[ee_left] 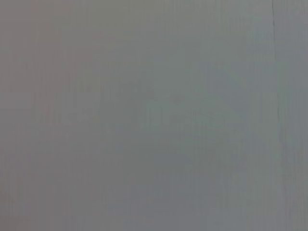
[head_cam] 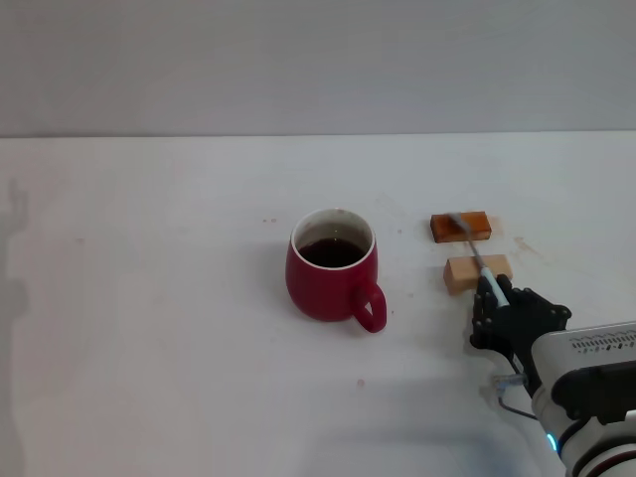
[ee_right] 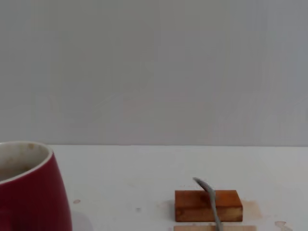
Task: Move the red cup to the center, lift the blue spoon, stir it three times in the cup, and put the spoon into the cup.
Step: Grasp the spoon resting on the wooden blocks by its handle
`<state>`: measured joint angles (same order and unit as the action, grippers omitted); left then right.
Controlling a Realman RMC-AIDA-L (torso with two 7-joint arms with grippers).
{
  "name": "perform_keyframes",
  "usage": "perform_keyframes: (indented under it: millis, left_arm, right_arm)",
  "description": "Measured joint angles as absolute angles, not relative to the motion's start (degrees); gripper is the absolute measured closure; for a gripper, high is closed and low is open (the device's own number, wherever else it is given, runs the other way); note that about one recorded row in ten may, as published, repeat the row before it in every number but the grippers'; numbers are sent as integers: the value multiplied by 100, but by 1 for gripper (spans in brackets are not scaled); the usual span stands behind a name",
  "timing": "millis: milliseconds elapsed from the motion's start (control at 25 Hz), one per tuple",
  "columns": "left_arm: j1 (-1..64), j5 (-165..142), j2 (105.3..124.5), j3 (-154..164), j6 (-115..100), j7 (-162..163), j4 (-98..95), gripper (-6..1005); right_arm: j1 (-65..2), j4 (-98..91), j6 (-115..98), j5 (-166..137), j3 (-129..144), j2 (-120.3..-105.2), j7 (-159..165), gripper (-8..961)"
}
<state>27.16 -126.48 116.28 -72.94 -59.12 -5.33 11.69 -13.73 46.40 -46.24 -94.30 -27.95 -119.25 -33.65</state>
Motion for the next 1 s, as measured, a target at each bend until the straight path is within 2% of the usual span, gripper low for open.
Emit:
perform_keyframes:
  millis: [240, 320, 1000]
  left_arm:
    - [2715, -12648, 11634, -7295, -5915, -542, 1169, 336]
    - [2715, -12648, 11635, -7294, -5915, -542, 1169, 336]
    - [2715, -12647, 11637, -7295, -5915, -545, 1169, 336]
  right_arm:
    - [-1371, 4640, -4627, -9404, -2787, -11917, -3366, 778]
    - [-1371, 4640, -4633, -9414, -2770, -11912, -3366, 806]
    - [-1367, 4662, -4669, -9711, -2761, -11900, -3412, 809]
